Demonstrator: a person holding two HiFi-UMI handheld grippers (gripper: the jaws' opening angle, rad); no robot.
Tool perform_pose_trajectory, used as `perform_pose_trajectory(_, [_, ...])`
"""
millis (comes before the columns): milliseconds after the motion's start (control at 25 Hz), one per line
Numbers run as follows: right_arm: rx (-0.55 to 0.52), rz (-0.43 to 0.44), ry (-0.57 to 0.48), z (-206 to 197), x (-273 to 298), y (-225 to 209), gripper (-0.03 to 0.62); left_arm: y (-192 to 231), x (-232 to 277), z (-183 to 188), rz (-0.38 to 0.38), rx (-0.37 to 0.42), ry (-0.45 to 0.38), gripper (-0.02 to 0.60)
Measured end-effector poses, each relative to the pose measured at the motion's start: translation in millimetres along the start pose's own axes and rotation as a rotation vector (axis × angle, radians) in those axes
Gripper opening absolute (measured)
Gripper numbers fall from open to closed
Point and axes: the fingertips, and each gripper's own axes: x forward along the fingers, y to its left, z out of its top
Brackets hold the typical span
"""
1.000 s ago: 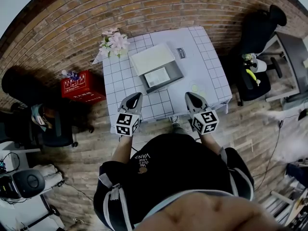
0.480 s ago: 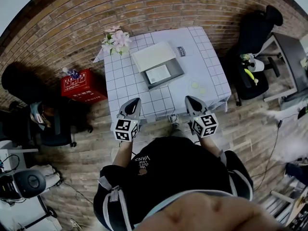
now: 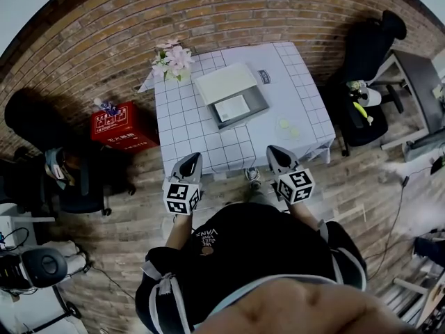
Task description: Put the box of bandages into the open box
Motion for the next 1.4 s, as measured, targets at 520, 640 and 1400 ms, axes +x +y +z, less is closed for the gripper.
perform_pose_trajectory(520, [0.014,-0.006,0.045,-23.2,-10.5,12.9,-0.003,-13.1,-19.4,-19.5,0.007,-0.036,-0.007,0.012])
perform_pose_trajectory(640, [0.005,-0.011,0.046,-26.0,-13.5,12.8,-0.004,-14.4,-22.4,-24.1,0.009,-0.034,0.000,0.012])
perform_pose_trajectory(1400, [-0.014,-0.006,0.063,-31.5,-15.3,13.9,-0.004,-27.1,-20.7,-24.8,-0.003,-0.031,-0.013,0.012])
